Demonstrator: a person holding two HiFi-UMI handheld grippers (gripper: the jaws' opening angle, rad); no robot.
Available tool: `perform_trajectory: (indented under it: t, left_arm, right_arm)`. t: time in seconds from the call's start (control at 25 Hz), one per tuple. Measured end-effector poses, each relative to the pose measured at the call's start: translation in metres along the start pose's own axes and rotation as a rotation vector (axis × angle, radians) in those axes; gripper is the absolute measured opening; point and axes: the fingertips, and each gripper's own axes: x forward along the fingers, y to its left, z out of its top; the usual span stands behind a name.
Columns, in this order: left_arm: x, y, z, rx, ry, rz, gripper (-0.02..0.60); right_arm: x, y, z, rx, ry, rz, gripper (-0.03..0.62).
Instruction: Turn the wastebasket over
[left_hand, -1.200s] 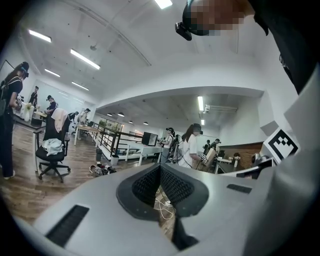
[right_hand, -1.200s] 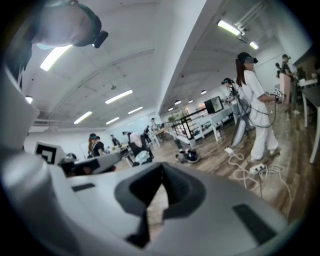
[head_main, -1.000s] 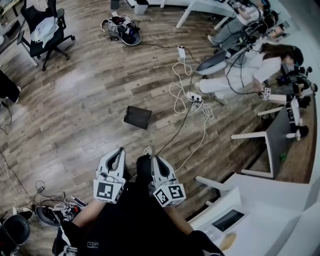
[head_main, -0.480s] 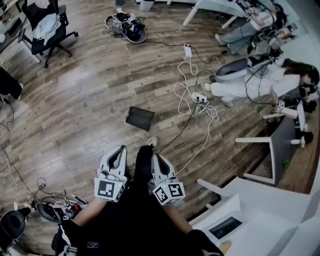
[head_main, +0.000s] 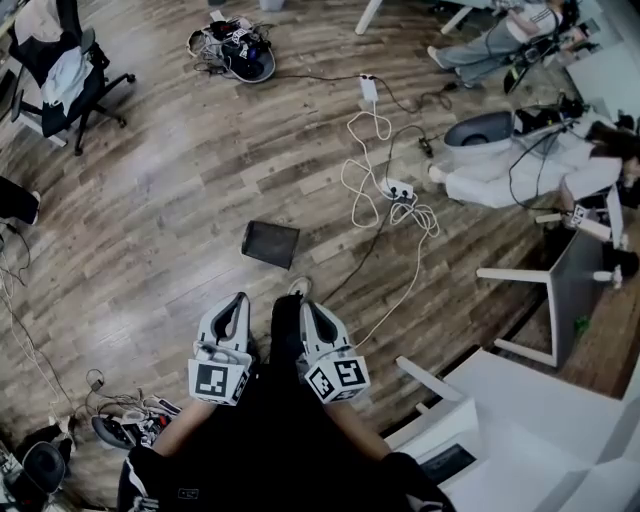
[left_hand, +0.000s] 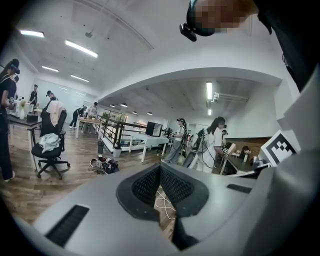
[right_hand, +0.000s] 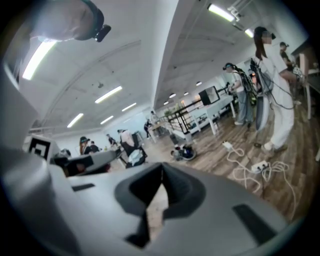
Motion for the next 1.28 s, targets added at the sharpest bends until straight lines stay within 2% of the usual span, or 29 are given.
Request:
perform_trajectory:
  t: [0.44,0.64,0.8,1.0,1.16,1.28]
  left_arm:
    - [0.122,-0.026,0.010,0.035,0.045,0.025,0.032]
    - [0.158,-0.019,0.013,0.037,0.065,0.002,0.032]
    - [0.191,-0.011,0.010,0.026,0.085,-0.078,0.032]
    - [0.245,0.005,0.000,0.048,0.148,-0.233,0.032]
    - [0.283,0.015,-0.004,0.072,0.190,-0.332,0.032]
    - [0.308,0.021,0.001,0.083,0.192,-0.393,0.032]
  right_arm:
    - [0.063,-0.104,0.059,0.057,0.011,0.057,0.032]
    - [0.092,-0.137,0.074,0.050,0.010,0.025,0.032]
    - [0.114,-0.155,0.067,0.050,0.010,-0.041,0.032]
    - [0.149,-0.177,0.056,0.065,0.002,-0.157,0.032]
    - [0.172,-0.203,0.038,0.115,-0.027,-0.255,0.032]
    - [0.187,-0.221,0.015,0.162,-0.021,-0.324,0.032]
